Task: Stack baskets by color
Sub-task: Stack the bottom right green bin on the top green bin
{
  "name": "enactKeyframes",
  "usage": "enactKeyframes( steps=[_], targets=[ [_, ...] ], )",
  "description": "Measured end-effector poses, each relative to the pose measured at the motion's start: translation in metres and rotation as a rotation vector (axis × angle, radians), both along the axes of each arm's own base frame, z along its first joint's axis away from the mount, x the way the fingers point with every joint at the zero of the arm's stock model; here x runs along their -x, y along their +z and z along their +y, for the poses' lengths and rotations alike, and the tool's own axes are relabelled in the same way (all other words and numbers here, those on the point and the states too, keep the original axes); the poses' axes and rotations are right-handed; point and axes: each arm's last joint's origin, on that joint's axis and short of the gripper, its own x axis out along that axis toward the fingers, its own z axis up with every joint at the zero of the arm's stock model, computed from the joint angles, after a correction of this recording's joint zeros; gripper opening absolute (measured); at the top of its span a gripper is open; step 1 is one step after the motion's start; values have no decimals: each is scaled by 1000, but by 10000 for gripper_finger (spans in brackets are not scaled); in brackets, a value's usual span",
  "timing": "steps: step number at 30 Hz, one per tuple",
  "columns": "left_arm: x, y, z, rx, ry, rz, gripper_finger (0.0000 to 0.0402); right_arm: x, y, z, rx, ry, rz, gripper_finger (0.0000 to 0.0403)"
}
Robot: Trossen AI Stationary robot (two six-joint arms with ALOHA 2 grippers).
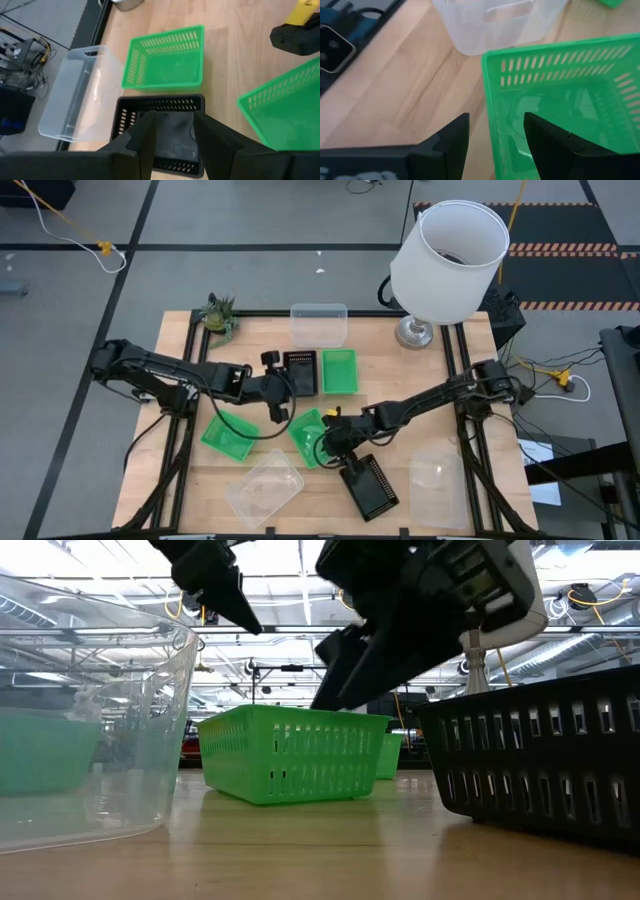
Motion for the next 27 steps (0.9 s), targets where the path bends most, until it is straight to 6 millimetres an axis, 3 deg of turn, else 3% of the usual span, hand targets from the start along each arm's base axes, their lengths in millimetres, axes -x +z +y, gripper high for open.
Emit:
enactKeyframes(
  steps=[7,23,27],
  targets=[
    [0,0,0,1,0,-8,131,1,0,0,18,18,1,170],
    [-1,1,0,-5,-7,-10,131,3,-3,-4,82,73,11,22],
    [-1,1,0,-5,-7,-10,131,3,-3,-4,91,84,5,9]
  ],
)
